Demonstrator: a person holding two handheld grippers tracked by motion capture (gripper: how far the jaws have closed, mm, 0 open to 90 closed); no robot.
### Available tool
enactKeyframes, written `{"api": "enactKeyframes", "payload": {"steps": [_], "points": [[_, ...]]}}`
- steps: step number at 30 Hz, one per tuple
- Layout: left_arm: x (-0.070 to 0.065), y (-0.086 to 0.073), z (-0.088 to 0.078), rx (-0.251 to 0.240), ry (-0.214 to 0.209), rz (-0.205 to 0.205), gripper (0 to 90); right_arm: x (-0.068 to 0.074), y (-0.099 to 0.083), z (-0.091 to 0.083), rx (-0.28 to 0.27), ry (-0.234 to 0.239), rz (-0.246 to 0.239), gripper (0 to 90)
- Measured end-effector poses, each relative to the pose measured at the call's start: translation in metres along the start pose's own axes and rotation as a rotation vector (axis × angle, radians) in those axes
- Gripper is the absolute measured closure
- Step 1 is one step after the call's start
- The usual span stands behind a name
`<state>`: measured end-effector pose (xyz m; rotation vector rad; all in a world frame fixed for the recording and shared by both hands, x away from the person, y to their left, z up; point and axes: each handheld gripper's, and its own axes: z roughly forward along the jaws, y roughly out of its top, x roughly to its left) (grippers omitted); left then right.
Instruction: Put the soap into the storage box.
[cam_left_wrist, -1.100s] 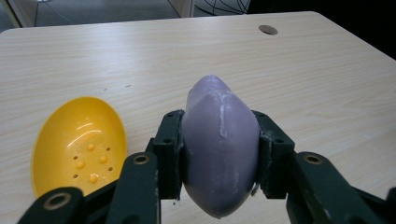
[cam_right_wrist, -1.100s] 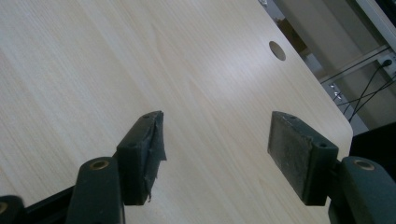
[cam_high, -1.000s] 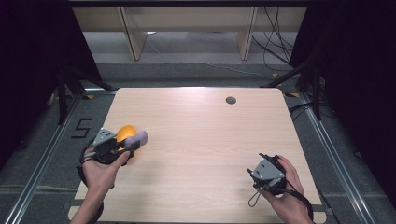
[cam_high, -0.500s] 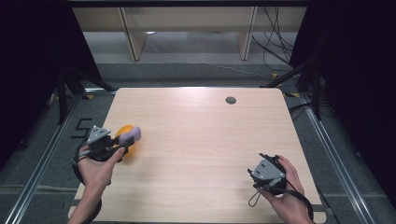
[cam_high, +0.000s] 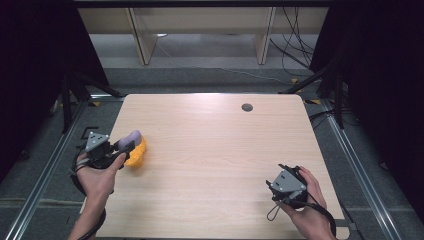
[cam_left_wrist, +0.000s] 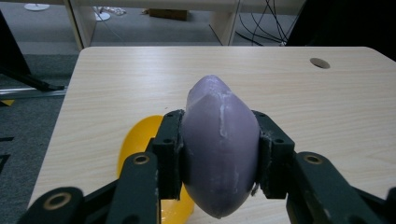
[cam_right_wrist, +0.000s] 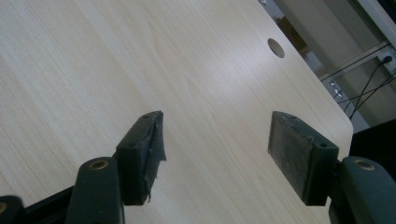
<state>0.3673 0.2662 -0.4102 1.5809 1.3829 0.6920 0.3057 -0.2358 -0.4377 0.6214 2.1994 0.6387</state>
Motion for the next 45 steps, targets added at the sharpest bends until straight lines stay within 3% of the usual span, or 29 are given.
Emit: {"api": "enactKeyframes", "payload": {"steps": [9,24,35,45], "points": [[0.005,-0.001,0.006,0.000,0.049,-0.003,58.7,0.000,0.000,0.000,0.001,0.004,-0.002,36.9],[0.011,-0.001,0.025,-0.007,0.167,-0.010,58.7,0.000,0.000,0.000,0.006,0.008,0.004,38.1],[0.004,-0.007,0.046,0.014,0.212,0.022,58.7,-0.001,-0.001,-0.001,0.002,0.001,0.015,38.1],[0.007,-0.016,0.059,0.041,0.226,0.016,58.6,-0.001,0.000,0.000,0.001,0.001,0.022,38.0]]}}
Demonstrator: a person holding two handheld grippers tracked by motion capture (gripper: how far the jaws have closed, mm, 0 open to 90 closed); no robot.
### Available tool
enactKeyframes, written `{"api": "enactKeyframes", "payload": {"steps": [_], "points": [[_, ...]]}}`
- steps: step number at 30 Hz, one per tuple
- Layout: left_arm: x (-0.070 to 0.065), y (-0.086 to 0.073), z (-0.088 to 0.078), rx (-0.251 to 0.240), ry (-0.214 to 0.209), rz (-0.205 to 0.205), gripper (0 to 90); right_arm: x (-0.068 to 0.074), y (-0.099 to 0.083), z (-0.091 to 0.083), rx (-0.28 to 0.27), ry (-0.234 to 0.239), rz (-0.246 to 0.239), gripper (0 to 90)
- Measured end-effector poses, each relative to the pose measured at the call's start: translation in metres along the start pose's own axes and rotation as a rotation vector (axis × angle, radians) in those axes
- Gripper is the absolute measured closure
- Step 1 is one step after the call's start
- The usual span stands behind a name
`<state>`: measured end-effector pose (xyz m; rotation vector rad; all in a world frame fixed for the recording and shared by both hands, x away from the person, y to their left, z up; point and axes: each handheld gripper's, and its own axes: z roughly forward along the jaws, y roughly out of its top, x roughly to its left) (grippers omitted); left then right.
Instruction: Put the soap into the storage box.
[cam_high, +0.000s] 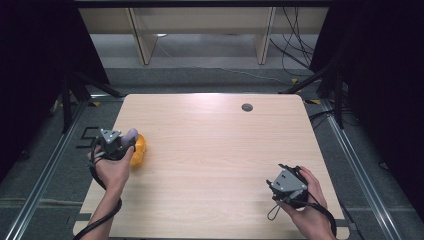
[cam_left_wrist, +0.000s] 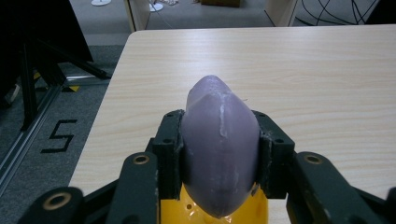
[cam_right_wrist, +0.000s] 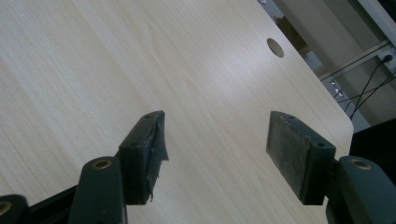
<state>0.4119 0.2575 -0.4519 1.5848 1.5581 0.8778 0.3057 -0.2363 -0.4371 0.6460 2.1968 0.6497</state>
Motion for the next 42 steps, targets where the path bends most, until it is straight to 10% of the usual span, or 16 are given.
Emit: {"api": "enactKeyframes", "payload": {"steps": [42], "points": [[-0.002,-0.022,0.016,0.060,-0.011,0.034,58.3,0.002,0.000,0.001,0.005,0.025,-0.014,37.2]]}}
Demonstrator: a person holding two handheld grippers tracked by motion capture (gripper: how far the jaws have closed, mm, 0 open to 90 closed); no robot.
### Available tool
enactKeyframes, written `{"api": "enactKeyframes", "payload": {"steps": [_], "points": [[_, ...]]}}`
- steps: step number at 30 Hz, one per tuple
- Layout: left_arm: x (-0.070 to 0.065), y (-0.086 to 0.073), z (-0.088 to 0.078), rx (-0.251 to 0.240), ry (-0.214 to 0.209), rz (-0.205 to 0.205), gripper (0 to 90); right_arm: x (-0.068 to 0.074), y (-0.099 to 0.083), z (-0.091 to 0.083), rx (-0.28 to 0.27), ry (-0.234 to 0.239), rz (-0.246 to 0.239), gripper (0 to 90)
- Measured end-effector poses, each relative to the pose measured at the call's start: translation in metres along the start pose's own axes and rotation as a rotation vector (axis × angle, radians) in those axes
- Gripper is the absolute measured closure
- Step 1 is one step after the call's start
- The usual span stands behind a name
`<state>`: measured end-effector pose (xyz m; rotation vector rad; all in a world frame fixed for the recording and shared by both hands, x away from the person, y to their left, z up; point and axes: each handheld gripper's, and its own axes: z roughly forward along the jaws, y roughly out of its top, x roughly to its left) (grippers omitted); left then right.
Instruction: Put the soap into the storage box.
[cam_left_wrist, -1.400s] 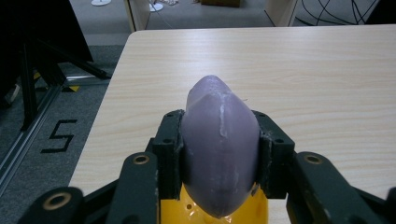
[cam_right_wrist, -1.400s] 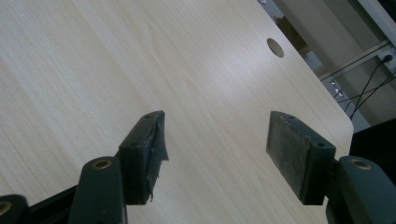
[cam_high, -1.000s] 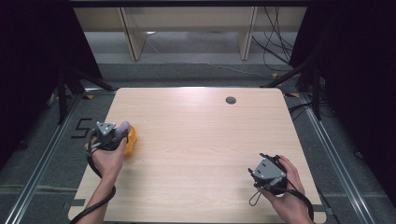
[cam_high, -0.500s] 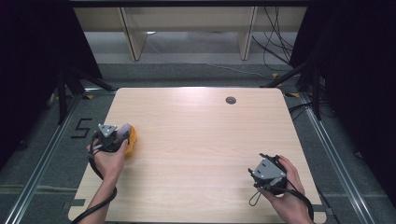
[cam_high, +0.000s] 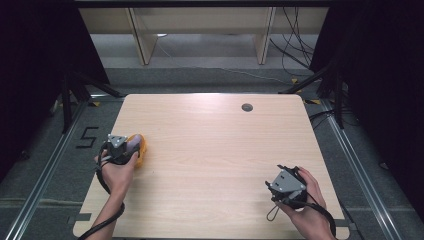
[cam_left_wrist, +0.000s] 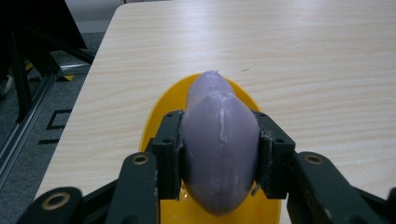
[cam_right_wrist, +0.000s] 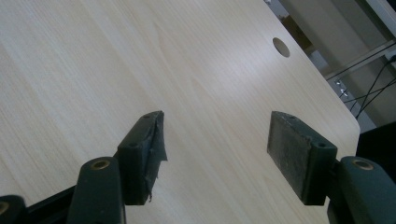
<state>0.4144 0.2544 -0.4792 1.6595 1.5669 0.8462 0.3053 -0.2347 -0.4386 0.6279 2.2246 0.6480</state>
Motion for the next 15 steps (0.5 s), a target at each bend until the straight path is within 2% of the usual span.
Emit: {"api": "enactKeyframes", "payload": {"steps": [3,4,8,12,13,15], "points": [[0.000,-0.003,-0.001,0.015,0.000,0.013,58.3,0.000,0.000,0.000,0.000,0.002,0.001,37.1],[-0.001,-0.004,-0.001,0.017,0.001,0.013,58.3,-0.001,0.000,0.001,-0.008,0.007,-0.019,37.1],[0.001,-0.007,-0.001,0.051,-0.003,0.016,58.3,0.000,0.000,0.000,-0.001,0.004,0.003,37.1],[0.002,-0.010,0.001,0.078,-0.011,0.016,58.3,0.000,0.000,0.000,-0.001,0.008,0.002,37.0],[0.002,-0.011,0.002,0.082,-0.015,0.016,58.3,-0.001,0.000,0.001,-0.008,0.011,-0.017,37.0],[0.003,-0.012,0.003,0.083,-0.022,0.016,58.3,0.000,0.000,0.001,-0.008,0.009,-0.011,36.8]]}}
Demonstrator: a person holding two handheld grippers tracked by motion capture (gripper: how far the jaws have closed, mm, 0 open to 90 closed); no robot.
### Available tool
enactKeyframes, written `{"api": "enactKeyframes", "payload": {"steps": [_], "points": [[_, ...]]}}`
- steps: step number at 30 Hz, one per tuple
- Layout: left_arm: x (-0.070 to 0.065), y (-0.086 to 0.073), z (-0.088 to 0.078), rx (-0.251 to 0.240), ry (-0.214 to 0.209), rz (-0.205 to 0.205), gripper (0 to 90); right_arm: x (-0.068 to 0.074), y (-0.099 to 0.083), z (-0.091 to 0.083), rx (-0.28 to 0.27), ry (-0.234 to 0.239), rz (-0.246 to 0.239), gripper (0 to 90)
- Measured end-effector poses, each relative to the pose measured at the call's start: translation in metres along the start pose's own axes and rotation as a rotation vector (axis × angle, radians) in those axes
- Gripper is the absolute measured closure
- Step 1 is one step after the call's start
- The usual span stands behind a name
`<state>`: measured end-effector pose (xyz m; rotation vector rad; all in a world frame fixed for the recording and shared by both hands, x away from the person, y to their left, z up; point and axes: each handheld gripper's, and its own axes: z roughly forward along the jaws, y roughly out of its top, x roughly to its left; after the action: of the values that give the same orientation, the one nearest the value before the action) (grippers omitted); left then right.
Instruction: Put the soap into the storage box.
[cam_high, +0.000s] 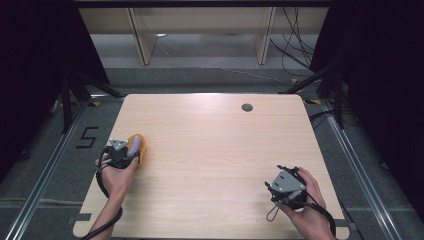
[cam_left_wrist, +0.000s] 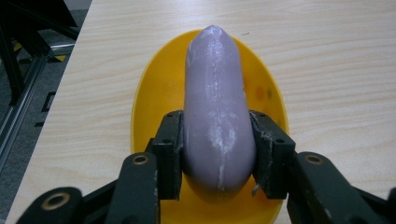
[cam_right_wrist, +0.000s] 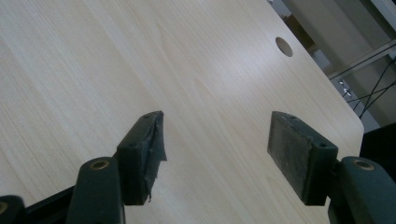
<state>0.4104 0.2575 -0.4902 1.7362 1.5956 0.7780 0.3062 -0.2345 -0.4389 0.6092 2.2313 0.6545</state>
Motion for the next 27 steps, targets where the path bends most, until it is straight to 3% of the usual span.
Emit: {"api": "enactKeyframes", "payload": {"steps": [5,7,9,12,17,22,27], "points": [[0.002,0.002,-0.003,-0.001,-0.019,-0.010,57.2,0.000,0.000,0.000,0.002,0.008,-0.003,36.6],[0.003,0.002,-0.006,-0.011,-0.030,-0.024,51.4,0.001,0.000,0.000,0.004,0.003,0.016,36.4],[0.005,0.001,-0.010,-0.027,-0.041,-0.016,50.2,0.000,-0.001,0.000,-0.001,0.008,0.001,36.3],[0.008,0.001,-0.021,-0.049,-0.060,-0.016,41.0,0.001,-0.001,-0.001,0.008,0.006,0.024,36.1],[0.013,-0.005,-0.047,-0.096,-0.098,0.004,39.3,0.001,-0.001,-0.001,0.011,0.012,0.031,35.7],[0.017,-0.027,-0.070,-0.109,-0.151,0.010,38.9,0.001,-0.001,0.000,0.010,0.010,0.034,35.5],[0.012,-0.065,-0.082,-0.110,-0.193,0.007,40.6,0.001,-0.001,0.000,0.010,0.013,0.037,35.5]]}}
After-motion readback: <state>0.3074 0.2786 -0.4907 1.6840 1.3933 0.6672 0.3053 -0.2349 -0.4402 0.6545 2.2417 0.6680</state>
